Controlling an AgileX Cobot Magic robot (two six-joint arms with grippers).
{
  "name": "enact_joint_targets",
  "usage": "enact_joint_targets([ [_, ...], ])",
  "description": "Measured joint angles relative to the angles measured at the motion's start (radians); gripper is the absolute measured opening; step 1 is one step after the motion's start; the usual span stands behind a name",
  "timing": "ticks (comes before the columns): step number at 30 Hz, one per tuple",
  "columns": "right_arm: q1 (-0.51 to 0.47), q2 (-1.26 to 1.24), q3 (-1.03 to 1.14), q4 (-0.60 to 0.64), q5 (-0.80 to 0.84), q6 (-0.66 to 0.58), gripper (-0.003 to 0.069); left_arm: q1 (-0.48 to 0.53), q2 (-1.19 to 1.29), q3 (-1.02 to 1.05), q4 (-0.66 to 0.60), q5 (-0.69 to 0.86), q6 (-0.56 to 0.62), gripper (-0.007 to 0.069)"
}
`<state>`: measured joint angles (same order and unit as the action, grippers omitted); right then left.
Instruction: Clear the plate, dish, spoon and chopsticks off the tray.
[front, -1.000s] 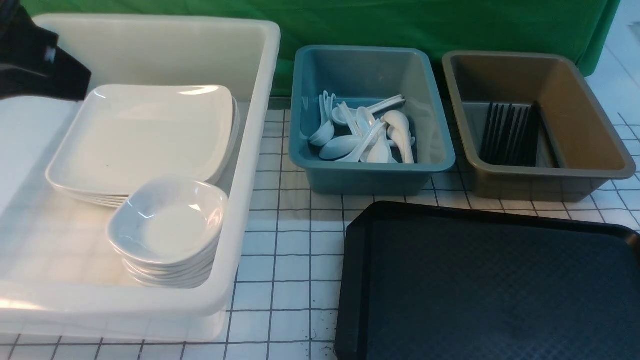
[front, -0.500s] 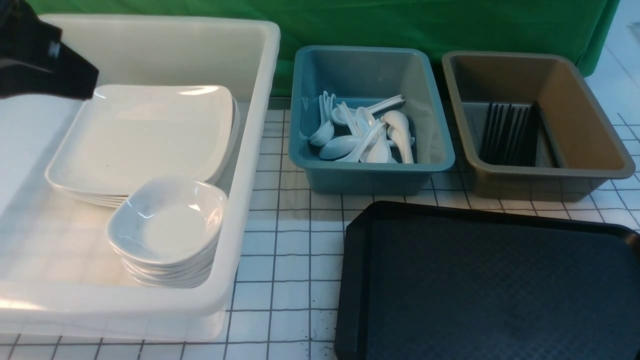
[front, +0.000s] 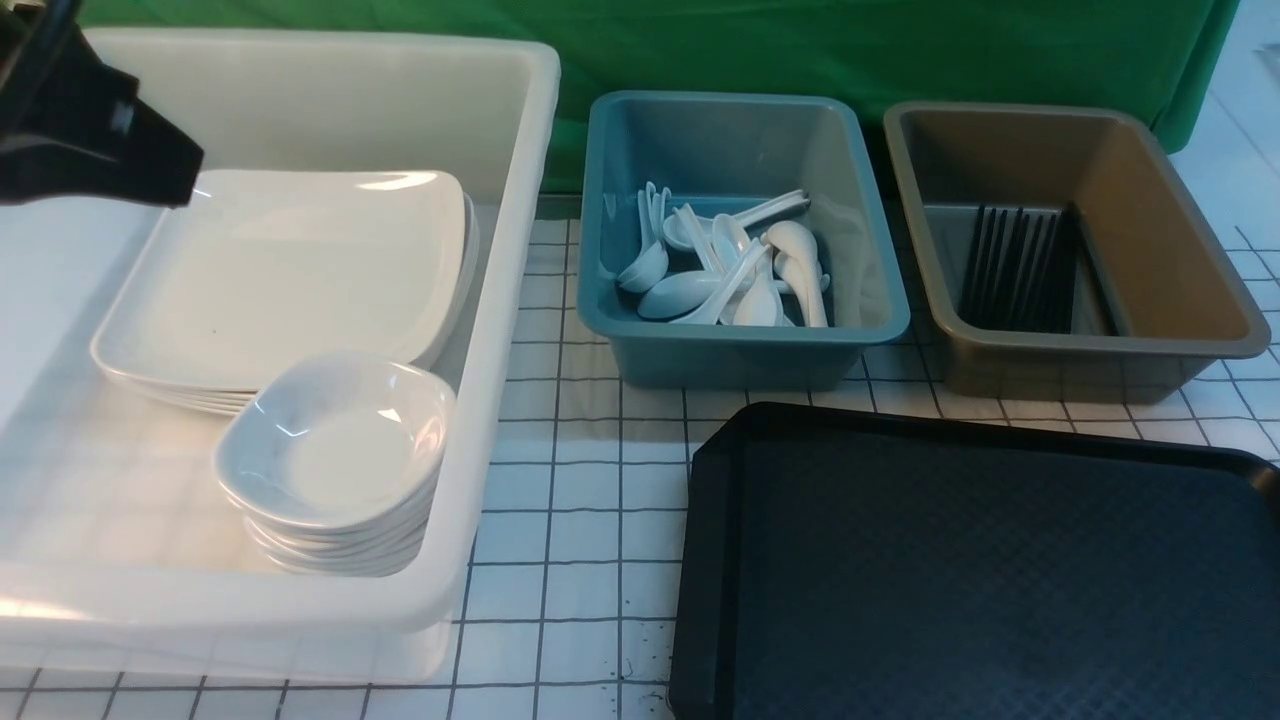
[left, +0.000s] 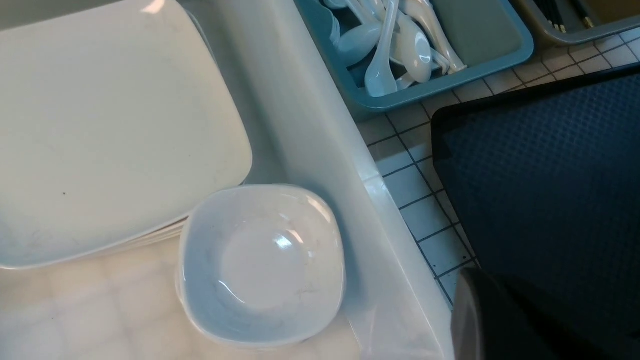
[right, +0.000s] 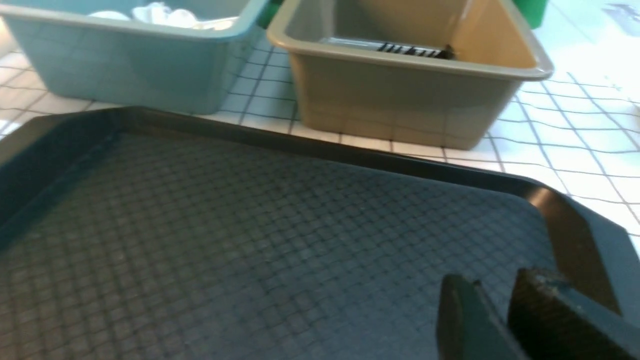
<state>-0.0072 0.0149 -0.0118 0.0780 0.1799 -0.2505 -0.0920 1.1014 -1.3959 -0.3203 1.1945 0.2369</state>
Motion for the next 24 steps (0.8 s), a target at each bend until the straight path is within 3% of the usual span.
enact_joint_targets([
  [7,-0.058,0.000,0.000,0.000,0.000,0.000,0.0207,0.000,0.001,0.000,0.006,0.000,0.000,0.0004],
  [18,-0.059,0.000,0.000,0.000,0.000,0.000,0.0236,0.000,-0.022,0.000,0.014,0.024,0.002,0.0004],
  [24,-0.059,0.000,0.000,0.000,0.000,0.000,0.0239,0.000,-0.111,0.003,0.006,0.024,-0.074,0.0004],
])
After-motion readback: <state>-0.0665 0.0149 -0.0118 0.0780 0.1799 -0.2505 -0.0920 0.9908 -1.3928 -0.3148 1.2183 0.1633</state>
